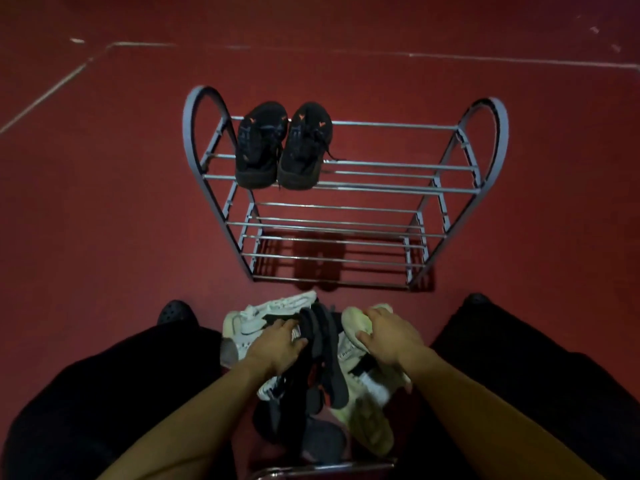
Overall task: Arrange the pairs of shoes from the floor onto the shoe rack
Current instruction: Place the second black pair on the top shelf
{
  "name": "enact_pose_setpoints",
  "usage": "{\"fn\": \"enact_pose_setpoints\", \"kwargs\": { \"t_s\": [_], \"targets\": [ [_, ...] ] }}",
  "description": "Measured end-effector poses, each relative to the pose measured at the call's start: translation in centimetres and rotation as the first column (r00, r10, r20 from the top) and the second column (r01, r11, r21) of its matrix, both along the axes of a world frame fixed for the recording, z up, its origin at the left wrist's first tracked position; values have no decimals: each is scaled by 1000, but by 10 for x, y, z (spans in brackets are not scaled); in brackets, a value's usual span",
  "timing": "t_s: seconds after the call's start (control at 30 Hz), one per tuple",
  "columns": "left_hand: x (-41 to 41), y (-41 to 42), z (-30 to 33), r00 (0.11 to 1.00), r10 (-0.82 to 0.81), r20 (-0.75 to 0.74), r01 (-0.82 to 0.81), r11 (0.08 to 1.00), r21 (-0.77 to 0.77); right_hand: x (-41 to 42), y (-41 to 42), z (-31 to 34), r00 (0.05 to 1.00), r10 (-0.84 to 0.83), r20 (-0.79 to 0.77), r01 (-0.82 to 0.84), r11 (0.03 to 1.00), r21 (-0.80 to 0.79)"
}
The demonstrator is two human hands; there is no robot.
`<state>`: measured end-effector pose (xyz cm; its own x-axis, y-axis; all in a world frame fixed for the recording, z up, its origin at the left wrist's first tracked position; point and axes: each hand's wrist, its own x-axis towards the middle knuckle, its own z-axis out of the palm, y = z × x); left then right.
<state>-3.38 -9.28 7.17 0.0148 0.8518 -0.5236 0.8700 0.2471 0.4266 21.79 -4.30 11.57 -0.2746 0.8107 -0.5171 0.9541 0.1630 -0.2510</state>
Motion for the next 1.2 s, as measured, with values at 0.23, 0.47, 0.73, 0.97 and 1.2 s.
{"fn": "enact_pose_setpoints", "kwargs": {
  "t_s": [0.23, 0.47, 0.73, 0.97, 1.2],
  "targets": [
    [14, -8, -50, 999, 28, -21, -31, 988, -149, 17, -12, -68, 994, -106, -42, 98, 985, -145],
    [23, 29, -91, 985, 173, -17, -173, 980, -95, 9, 10, -119, 992, -97, -85, 76, 971, -226],
    [35, 91, -131, 947, 281, -159, -295, 953, -73, -12, 42, -157, 976, -144, -164, 96, 958, -270],
    [36, 112, -157, 860, 510, 36, -486, 838, -247, -30, 67, -180, 878, -360, -316, 231, 896, -378],
    [12, 94, -151, 700, 595, 395, -462, 799, -385, -50, 70, -183, 563, -695, -447, 344, 689, -639]
  ]
}}
